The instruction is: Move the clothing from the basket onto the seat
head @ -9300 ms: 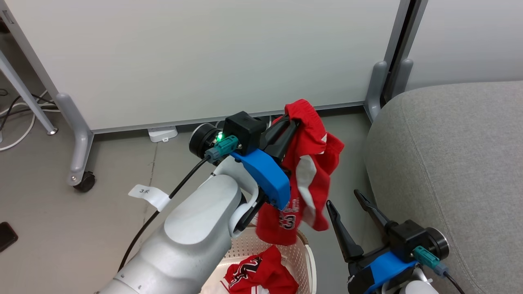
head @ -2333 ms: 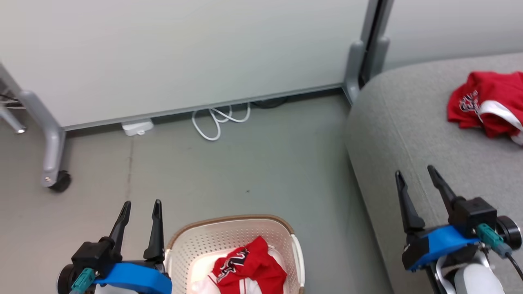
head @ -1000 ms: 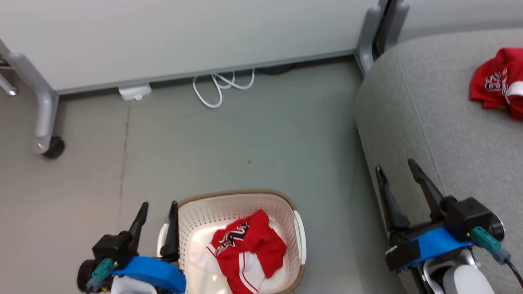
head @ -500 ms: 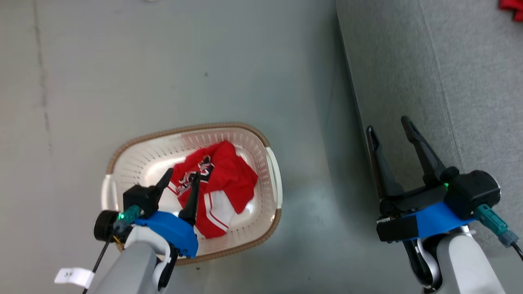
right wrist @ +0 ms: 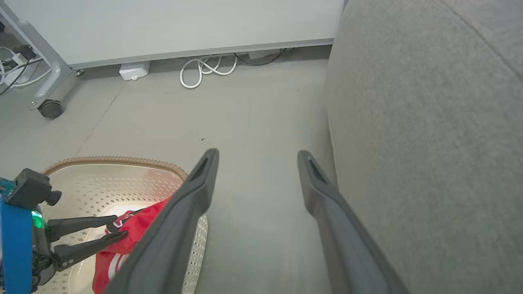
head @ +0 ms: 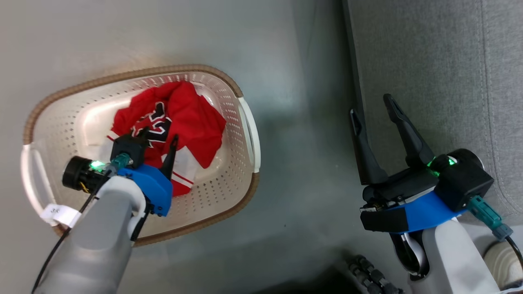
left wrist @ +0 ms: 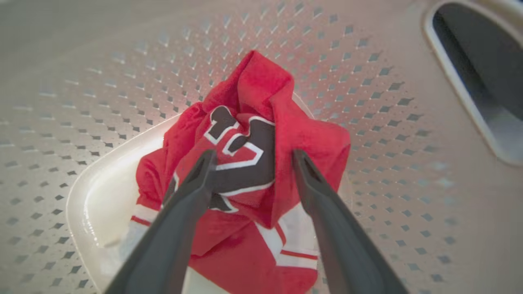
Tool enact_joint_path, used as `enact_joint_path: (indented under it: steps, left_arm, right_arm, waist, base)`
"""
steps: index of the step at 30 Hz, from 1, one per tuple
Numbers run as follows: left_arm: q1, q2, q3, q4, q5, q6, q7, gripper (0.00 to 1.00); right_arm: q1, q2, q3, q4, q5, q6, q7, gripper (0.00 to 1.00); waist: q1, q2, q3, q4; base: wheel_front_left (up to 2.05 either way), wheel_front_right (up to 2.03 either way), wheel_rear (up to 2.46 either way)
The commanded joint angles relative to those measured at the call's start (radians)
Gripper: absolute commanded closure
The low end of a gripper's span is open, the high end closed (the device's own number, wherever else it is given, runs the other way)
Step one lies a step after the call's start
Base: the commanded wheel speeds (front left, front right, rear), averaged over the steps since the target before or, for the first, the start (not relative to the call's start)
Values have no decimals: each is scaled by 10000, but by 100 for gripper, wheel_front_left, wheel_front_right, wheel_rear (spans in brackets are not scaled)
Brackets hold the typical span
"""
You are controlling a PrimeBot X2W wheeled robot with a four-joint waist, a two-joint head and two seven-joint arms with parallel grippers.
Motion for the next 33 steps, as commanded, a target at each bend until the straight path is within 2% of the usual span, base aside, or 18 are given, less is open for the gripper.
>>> enact_joint_path:
  steps: [1,7,13,14,15,16,17,27,33]
  left_arm:
    - [-276,127,-56,97,72,-7,21,0]
    - [-942,322,-355,1061,395,105,-7,0]
    - [-1372,214,-477,1942,464,279,223,0]
    - [-1427,182,-486,2081,440,281,334,8]
    - [-1492,152,-517,2172,449,319,378,56]
    - [-1554,120,-546,2238,468,333,395,85]
    - [-1601,85,-569,2302,461,321,423,100]
    - [-1766,-134,-691,2570,229,142,227,100]
    - [-1526,-360,-709,2620,-37,52,36,100]
  right_arm:
    - [-211,17,42,19,63,5,-87,0]
    - [-441,18,371,199,254,5,-298,0]
    - [-550,18,566,378,387,5,-400,0]
    - [-570,16,580,392,402,5,-414,0]
    - [-589,16,588,411,407,5,-403,0]
    - [-600,16,599,432,413,5,-409,0]
    - [-617,16,612,462,423,5,-414,0]
    - [-761,16,634,636,336,5,-458,0]
    - [-847,15,696,826,189,5,-460,0]
  waist:
    - [-3,1,475,-309]
    - [-3,1,883,-603]
    - [-3,1,1043,-766]
    - [-3,1,1057,-774]
    - [-3,1,1066,-777]
    - [-3,1,1067,-774]
    - [-3,1,1063,-773]
    - [-3,1,860,-621]
    - [-3,1,178,-276]
  base:
    - [0,0,0]
    - [0,0,0]
    - [0,0,0]
    - [0,0,0]
    - [0,0,0]
    - [0,0,0]
    - [0,0,0]
    - [0,0,0]
    - [0,0,0]
